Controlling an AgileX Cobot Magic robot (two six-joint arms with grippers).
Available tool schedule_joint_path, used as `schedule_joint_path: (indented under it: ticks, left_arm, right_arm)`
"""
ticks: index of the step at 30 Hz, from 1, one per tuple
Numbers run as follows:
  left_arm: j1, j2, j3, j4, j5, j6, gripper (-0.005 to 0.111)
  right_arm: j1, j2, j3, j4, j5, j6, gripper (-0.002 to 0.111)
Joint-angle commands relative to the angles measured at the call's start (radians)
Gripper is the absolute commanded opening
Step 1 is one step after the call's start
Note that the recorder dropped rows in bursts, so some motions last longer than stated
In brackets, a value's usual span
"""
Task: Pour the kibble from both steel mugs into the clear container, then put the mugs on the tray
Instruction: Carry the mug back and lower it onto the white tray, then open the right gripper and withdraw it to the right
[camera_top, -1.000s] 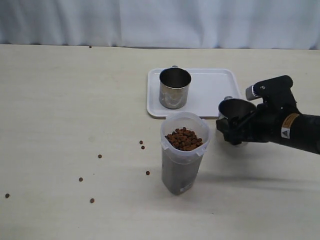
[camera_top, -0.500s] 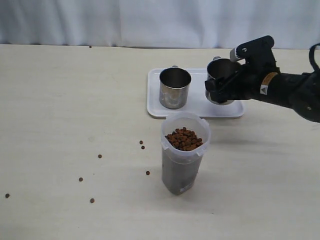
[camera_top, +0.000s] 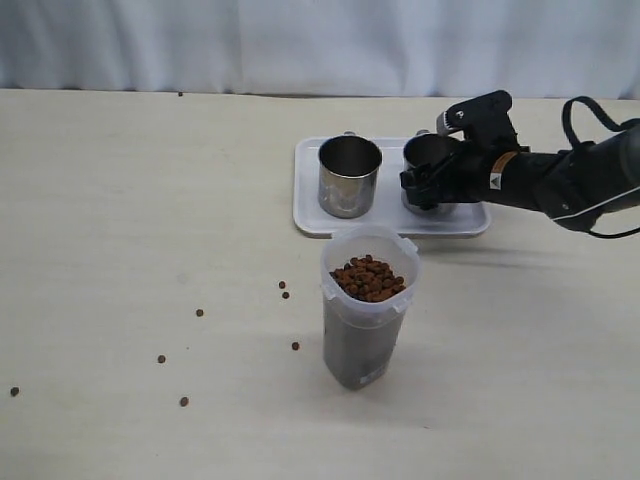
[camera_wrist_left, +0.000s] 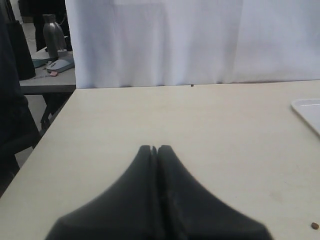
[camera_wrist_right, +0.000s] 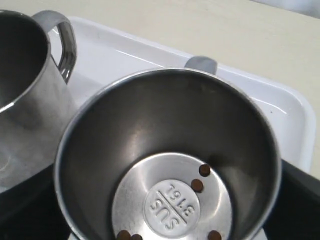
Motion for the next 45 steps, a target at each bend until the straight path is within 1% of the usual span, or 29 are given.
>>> schedule_joint_path:
  ticks: [1,3,6,10,12,17,22,23,24,26,29,31,32,38,41,45]
  left_arm:
    - [0.001,-0.001,-0.001,-0.001,-0.013,0.001,0.000]
    - [0.001,-0.001,-0.001,-0.001,-0.013,0.001,0.000]
    - [0.001,-0.001,-0.001,-0.001,-0.013,0.001,0.000]
    - [0.001,-0.001,-0.001,-0.001,-0.013,0.001,0.000]
    - [0.001,-0.001,-0.001,-0.001,-0.013,0.001,0.000]
    - [0.001,-0.001,-0.001,-0.001,-0.013,0.001,0.000]
    - [0.001,-0.001,-0.001,-0.001,-0.013,0.001,0.000]
    - [0.001,-0.001,-0.001,-0.001,-0.013,0.001,0.000]
    - [0.001,-0.001,-0.001,-0.001,-0.013,0.001,0.000]
    - [0.001,-0.001,-0.001,-0.001,-0.013,0.001,0.000]
    - [0.001,-0.001,-0.001,-0.001,-0.008,0.001,0.000]
    - [0.001,-0.001,-0.001,-0.001,-0.006,0.001,0.000]
    - [0.001,-0.001,-0.001,-0.001,-0.009,0.001,0.000]
    - [0.001,-0.001,-0.001,-0.001,-0.009,0.001,0.000]
    - [0.001,-0.001,-0.001,-0.001,-0.009,0.001,0.000]
    - [0.001,-0.001,-0.001,-0.001,-0.009,0.001,0.000]
  right_arm:
    - [-0.008,-0.007,-0.008,0.007,-0.006,-0.007,0.079]
    - [-0.008,-0.026,-0.006,0.007,0.018,0.029,0.085]
    - [-0.008,-0.075,-0.006,0.007,0.100,0.095,0.085]
    - [0.000,-0.163,0.002,0.007,0.260,0.122,0.085]
    - [0.005,-0.214,0.020,0.007,0.312,0.133,0.085]
    - [0.029,-0.365,0.106,0.009,0.329,0.142,0.085]
    - [0.029,-0.539,0.217,0.009,0.331,0.171,0.084]
    - [0.029,-0.579,0.245,0.009,0.331,0.171,0.080]
    - [0.029,-0.612,0.268,0.009,0.331,0.171,0.073]
    - [0.029,-0.697,0.333,0.009,0.331,0.193,0.052]
    - [0.029,-0.825,0.428,0.009,0.331,0.227,0.023]
    - [0.029,-0.900,0.508,0.009,0.331,0.259,0.009]
    - [0.029,-0.943,0.552,0.009,0.326,0.261,0.005]
    - [0.029,-1.217,0.796,0.001,0.219,0.261,0.005]
    - [0.029,-1.354,0.891,0.005,0.221,0.270,0.005]
    - [0.029,-1.515,0.969,0.005,0.221,0.270,0.005]
